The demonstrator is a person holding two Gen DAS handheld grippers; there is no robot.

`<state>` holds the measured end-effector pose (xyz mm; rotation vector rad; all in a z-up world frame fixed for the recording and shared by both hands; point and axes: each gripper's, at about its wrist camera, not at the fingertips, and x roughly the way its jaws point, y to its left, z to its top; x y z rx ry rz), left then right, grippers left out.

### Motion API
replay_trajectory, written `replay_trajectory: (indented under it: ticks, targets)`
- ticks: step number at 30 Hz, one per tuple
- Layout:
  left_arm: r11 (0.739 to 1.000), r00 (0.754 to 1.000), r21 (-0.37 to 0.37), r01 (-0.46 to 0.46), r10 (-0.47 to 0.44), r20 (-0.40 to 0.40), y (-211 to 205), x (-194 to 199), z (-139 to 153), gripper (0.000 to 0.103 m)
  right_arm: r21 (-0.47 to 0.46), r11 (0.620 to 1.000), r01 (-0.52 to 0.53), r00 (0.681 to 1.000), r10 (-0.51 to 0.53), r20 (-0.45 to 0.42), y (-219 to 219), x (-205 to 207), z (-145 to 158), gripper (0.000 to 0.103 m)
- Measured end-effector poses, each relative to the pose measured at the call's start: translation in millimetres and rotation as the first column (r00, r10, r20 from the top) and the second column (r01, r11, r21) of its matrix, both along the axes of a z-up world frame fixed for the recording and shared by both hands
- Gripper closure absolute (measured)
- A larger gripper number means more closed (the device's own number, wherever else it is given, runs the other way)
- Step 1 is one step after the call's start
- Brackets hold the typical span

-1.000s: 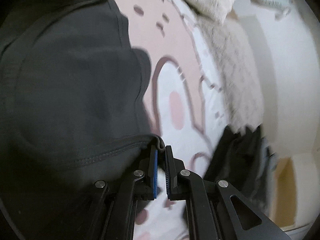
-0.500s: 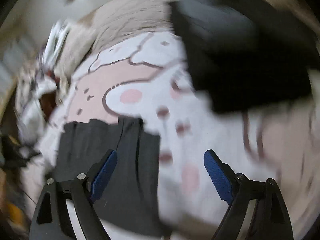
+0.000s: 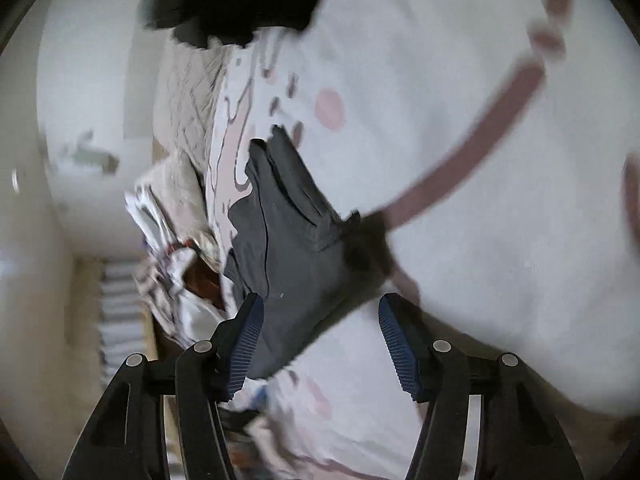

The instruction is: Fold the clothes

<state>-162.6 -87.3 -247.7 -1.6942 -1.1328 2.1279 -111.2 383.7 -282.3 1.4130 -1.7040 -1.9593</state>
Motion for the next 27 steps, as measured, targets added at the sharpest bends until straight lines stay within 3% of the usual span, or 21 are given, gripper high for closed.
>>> replay_trajectory:
  ticks: [4, 8, 9, 11, 12, 13, 15, 18, 21, 24, 27]
  targets:
    - [0.988, 0.99, 0.062, -0.141, 0.141, 0.0, 0, 0, -4, 0.018, -0.049, 0.995, 0.084, 0.996, -0.083, 0.024, -3, -4, -7, 0.043]
    - [0.973, 0.981, 0.126, -0.195, 0.196, 0.008, 5, -8, -5, 0.018, -0.051, 0.993, 0.108, 0.994, -0.106, 0.042, -8, -14, -5, 0.043]
    - [0.969, 0.979, 0.144, -0.202, 0.203, 0.013, 7, -11, -6, 0.024, -0.05, 0.993, 0.111, 0.993, -0.109, 0.041, -10, -17, -6, 0.043]
    - [0.964, 0.979, 0.17, -0.203, 0.2, 0.034, 12, -18, -10, 0.055, -0.042, 0.992, 0.116, 0.993, -0.115, 0.037, -14, -23, -6, 0.056]
    - [0.965, 0.979, 0.162, -0.205, 0.201, 0.039, 13, -18, -10, 0.083, -0.031, 0.993, 0.116, 0.992, -0.115, 0.042, -15, -25, -8, 0.071]
    - [0.967, 0.978, 0.141, -0.21, 0.207, 0.035, 11, -17, -8, 0.098, -0.019, 0.993, 0.115, 0.992, -0.114, 0.048, -16, -26, -12, 0.087]
    - [0.97, 0.975, 0.1, -0.221, 0.219, 0.027, 8, -13, -3, 0.098, 0.016, 0.994, 0.111, 0.992, -0.112, 0.063, -17, -27, -17, 0.098]
    - [0.978, 0.977, 0.035, -0.206, 0.207, -0.055, 0, -3, 26, 0.098, 0.137, 0.989, 0.063, 0.998, -0.064, -0.003, -19, -24, 8, 0.098]
    - [0.984, 0.981, -0.053, -0.17, 0.164, -0.106, 1, 8, 47, 0.098, 0.287, 0.958, -0.004, 0.997, 0.026, -0.073, -26, -19, 43, 0.099]
    - [0.979, 0.989, -0.15, -0.136, 0.125, -0.079, 5, 11, 37, 0.097, 0.358, 0.932, -0.06, 0.997, 0.076, -0.032, -31, -11, 43, 0.099]
    - [0.961, 0.994, -0.256, -0.106, 0.1, -0.036, 5, 18, 17, 0.097, 0.364, 0.929, -0.066, 0.998, 0.053, 0.046, -31, 0, 16, 0.099]
